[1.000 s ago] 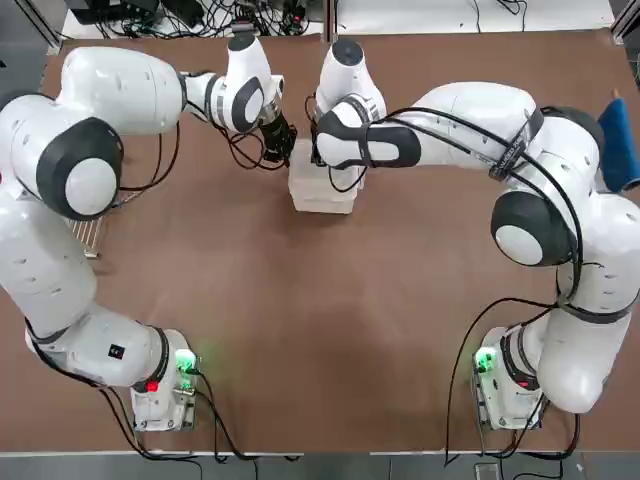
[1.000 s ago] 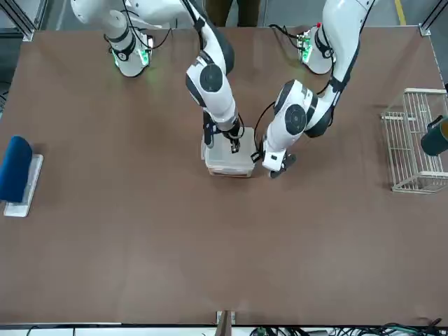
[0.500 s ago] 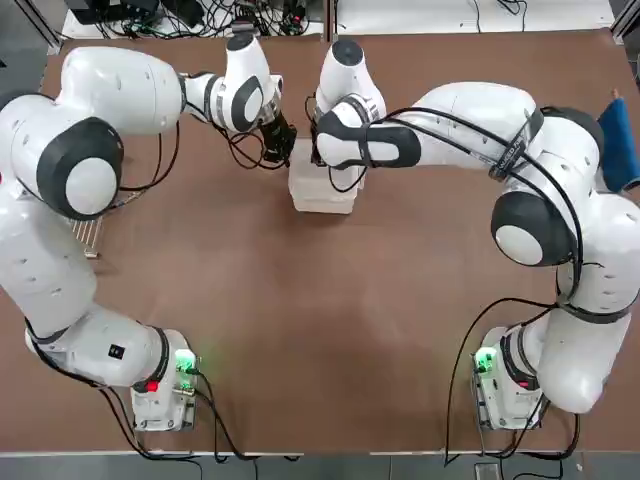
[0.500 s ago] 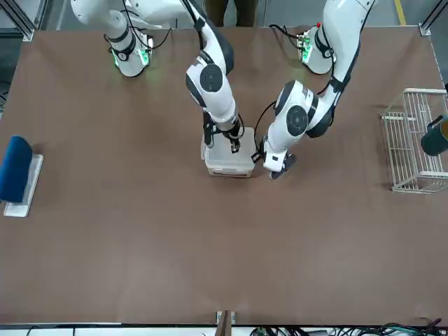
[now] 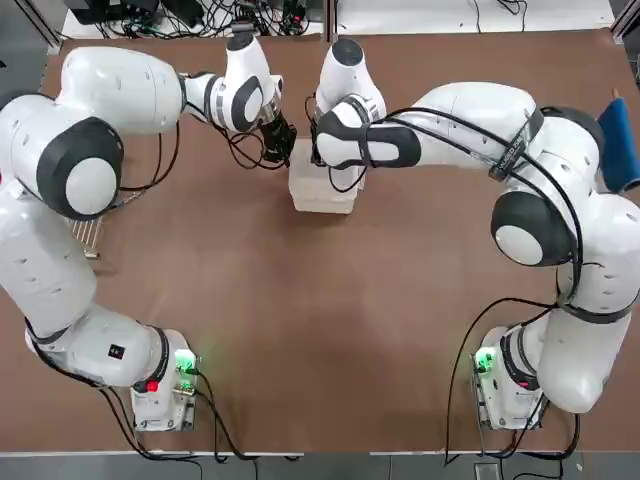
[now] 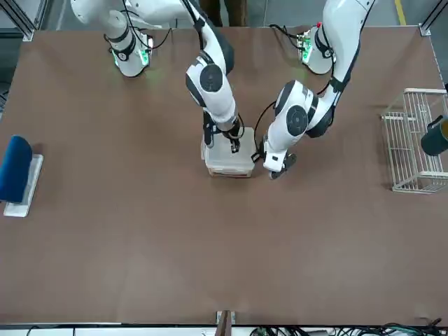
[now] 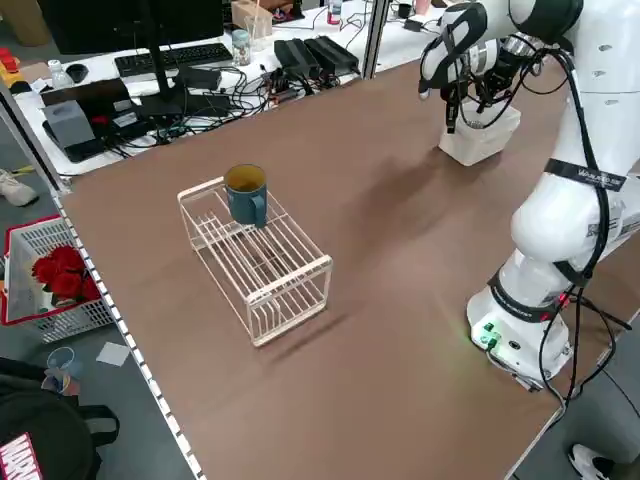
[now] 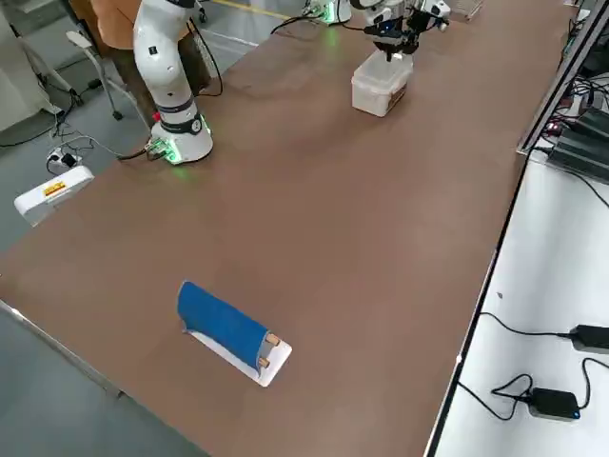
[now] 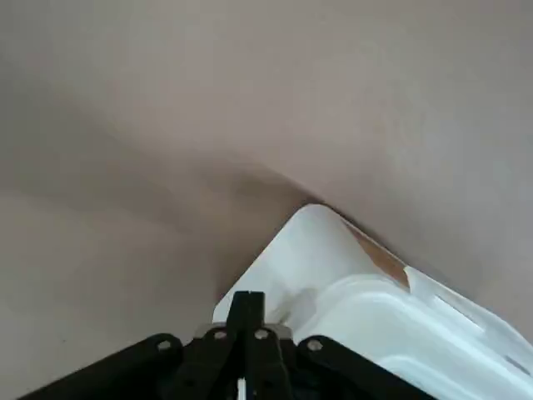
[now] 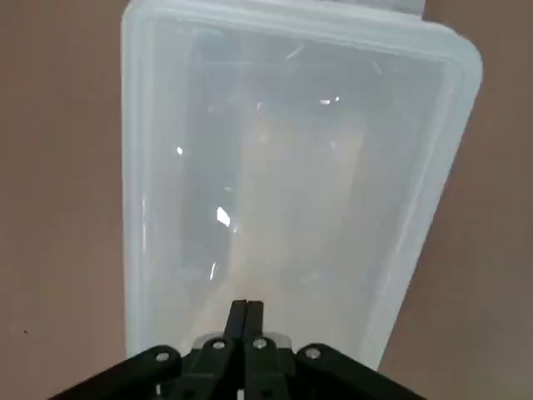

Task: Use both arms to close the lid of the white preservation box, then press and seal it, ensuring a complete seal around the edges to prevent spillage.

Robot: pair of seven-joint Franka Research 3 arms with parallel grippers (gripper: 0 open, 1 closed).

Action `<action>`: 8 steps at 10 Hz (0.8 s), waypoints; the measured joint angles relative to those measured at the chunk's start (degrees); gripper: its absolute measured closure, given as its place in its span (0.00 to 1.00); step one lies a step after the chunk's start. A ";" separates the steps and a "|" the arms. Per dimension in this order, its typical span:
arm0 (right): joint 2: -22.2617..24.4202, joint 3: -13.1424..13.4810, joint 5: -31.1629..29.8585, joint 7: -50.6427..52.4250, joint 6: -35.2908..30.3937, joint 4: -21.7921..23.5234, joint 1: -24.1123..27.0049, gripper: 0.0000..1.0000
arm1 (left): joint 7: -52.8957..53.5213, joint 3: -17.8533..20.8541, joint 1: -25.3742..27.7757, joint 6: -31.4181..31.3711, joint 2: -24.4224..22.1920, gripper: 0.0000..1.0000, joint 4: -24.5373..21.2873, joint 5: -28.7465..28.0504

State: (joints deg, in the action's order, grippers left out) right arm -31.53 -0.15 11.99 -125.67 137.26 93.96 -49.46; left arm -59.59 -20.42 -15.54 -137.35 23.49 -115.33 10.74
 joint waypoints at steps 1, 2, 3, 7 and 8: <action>0.00 -0.01 0.00 0.00 0.00 0.00 0.00 0.99 | 0.02 -0.05 0.08 0.88 -0.02 0.99 0.24 0.00; 0.00 -0.01 0.00 0.00 0.02 0.00 0.00 0.99 | 0.04 -0.28 0.31 3.19 -0.20 0.99 1.08 0.03; -0.01 -0.02 0.00 0.00 0.05 0.00 0.00 0.99 | 0.19 -0.60 0.83 5.70 -0.77 0.99 2.22 0.44; -0.01 -0.02 0.00 0.00 0.07 0.00 0.00 0.99 | 0.36 -0.79 2.60 13.06 -3.76 0.99 4.35 0.70; -0.01 -0.02 0.00 0.00 0.07 -0.01 0.00 0.99 | 0.40 -0.81 3.81 14.27 -4.87 0.99 4.68 0.70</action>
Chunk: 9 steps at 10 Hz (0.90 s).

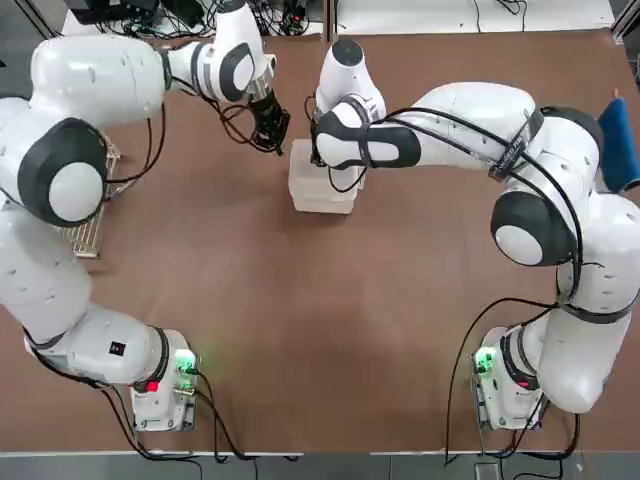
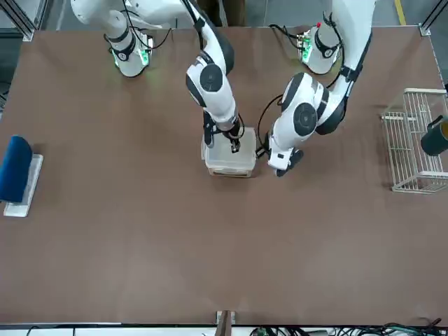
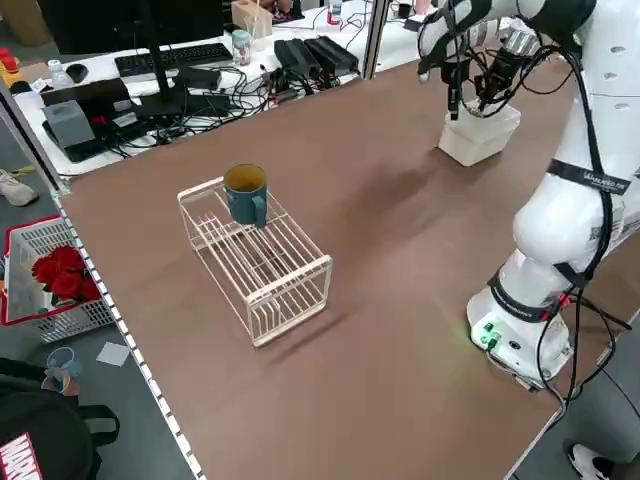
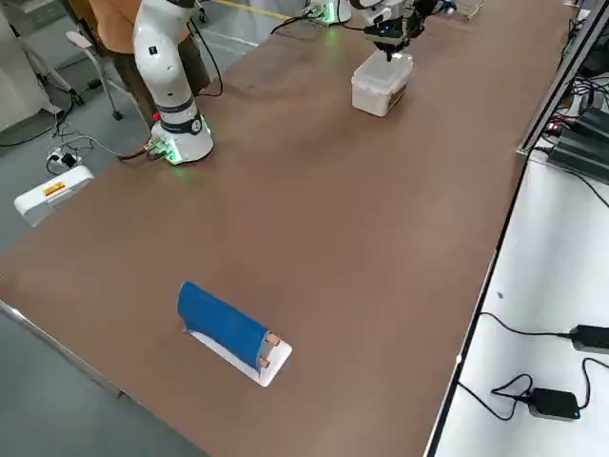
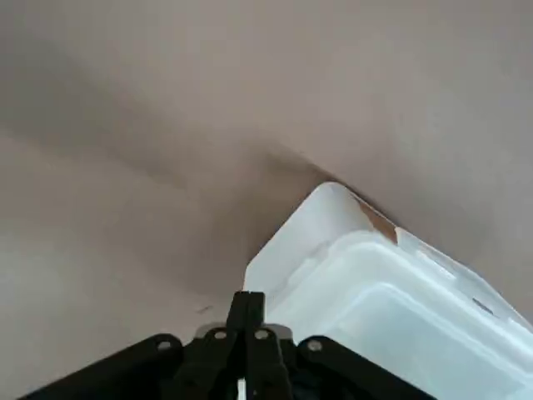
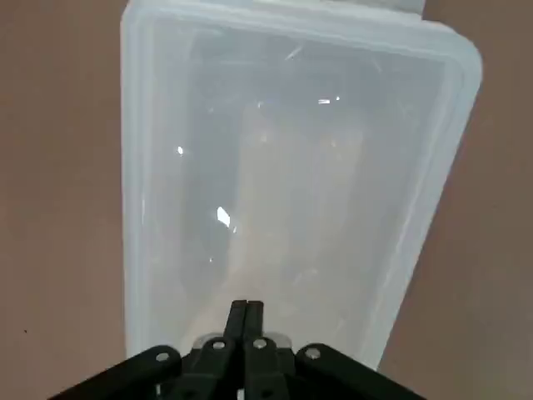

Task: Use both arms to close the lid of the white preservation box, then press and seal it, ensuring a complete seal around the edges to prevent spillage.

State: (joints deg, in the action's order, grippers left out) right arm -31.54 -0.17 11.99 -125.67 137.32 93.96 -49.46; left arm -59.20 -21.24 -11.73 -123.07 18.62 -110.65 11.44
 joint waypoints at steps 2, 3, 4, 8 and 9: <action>0.00 0.00 0.00 0.00 -0.02 -0.02 0.00 0.99 | -1.56 0.00 1.25 1.52 -1.86 0.99 1.86 0.00; 0.00 0.01 0.00 0.00 -0.07 -0.05 0.01 0.99 | -2.85 0.00 1.20 1.84 -2.38 0.99 2.63 -0.06; -0.01 0.01 0.00 0.00 -0.30 -0.16 0.02 0.99 | -3.82 -0.04 1.00 1.86 -2.52 0.99 3.09 -0.62; 1.35 0.48 0.02 5.24 -10.39 -1.16 1.50 0.99 | -4.81 -0.50 -1.21 1.86 -2.45 0.99 5.36 -2.03; 2.52 0.75 0.02 6.99 -13.34 -1.16 2.50 0.99 | -4.86 -0.55 -2.33 1.86 -2.43 0.99 5.90 -2.07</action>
State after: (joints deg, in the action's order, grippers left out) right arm -29.02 0.58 12.01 -118.68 123.99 92.79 -46.96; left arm -64.06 -21.79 -14.06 -121.22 16.19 -104.75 9.37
